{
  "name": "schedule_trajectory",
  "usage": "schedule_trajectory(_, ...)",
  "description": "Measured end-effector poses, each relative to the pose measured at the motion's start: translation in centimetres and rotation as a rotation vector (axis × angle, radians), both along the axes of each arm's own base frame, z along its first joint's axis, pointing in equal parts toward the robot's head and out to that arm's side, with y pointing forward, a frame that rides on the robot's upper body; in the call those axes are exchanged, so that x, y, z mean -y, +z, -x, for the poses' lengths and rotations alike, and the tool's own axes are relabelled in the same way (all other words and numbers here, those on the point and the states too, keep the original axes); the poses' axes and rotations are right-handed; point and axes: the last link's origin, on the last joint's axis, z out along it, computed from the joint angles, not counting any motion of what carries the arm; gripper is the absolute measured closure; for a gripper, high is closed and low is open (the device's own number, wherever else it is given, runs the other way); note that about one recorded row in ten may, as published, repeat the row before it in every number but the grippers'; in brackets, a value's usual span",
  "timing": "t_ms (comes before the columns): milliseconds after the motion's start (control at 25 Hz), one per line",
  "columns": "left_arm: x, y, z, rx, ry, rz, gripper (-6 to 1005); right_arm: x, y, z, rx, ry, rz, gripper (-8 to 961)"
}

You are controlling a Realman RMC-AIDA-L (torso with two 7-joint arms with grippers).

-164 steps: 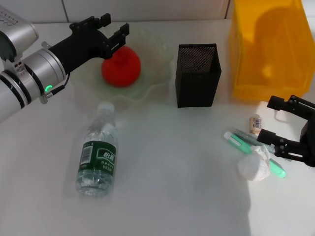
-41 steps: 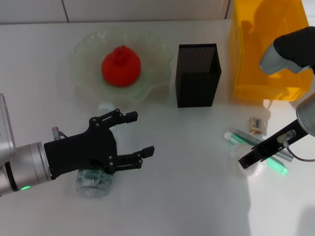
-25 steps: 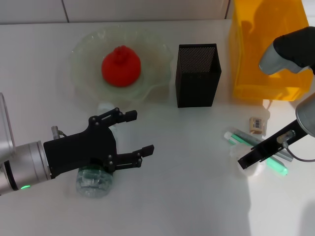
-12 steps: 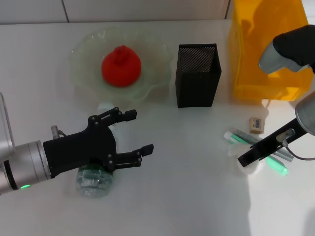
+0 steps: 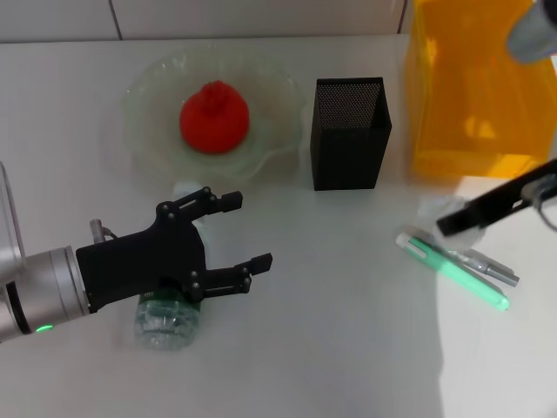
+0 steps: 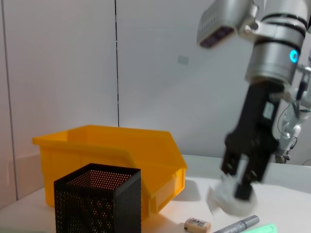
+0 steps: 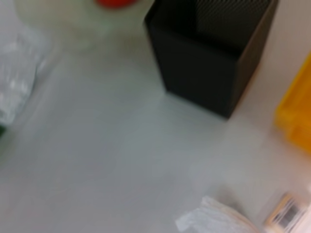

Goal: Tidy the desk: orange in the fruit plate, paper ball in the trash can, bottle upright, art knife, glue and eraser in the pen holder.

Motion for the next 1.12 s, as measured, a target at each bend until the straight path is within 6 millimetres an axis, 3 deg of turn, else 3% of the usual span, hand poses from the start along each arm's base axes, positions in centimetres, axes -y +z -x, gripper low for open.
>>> schedule_trajectory(80,0.0,0.0,-0.1,-0.001,-0.004,-0.001,135,-0.4,1.9,0.5,-0.013,0.018,-0.068,470)
schedule_trajectory(160,0.0,0.0,-0.1,0.001,-0.007,0.001,135,-1.6,5.2,0.9,-0.029,0.051,-0.206,470)
schedule_trajectory(240,0.0,0.0,-0.1,0.002,-0.007,0.001,135,-2.0,6.1,0.9,-0.035,0.062,-0.249,470)
schedule_trajectory(360,0.0,0.1,-0.1,0.002,-0.008,0.0,135,-4.3,8.0,0.0,-0.057,0.106,-0.399,469)
schedule_trajectory(560,0.0,0.1,-0.1,0.003,-0.009,0.0,136,-6.5,7.5,-1.5,-0.06,0.136,-0.465,469)
schedule_trajectory(760,0.0,0.1,-0.1,0.002,-0.01,0.002,136,-8.9,5.1,-3.5,-0.081,0.082,-0.465,472)
schedule_trajectory(1120,-0.1,0.0,-0.2,0.008,-0.006,0.003,137,-9.3,5.1,-3.1,-0.093,0.098,-0.489,329)
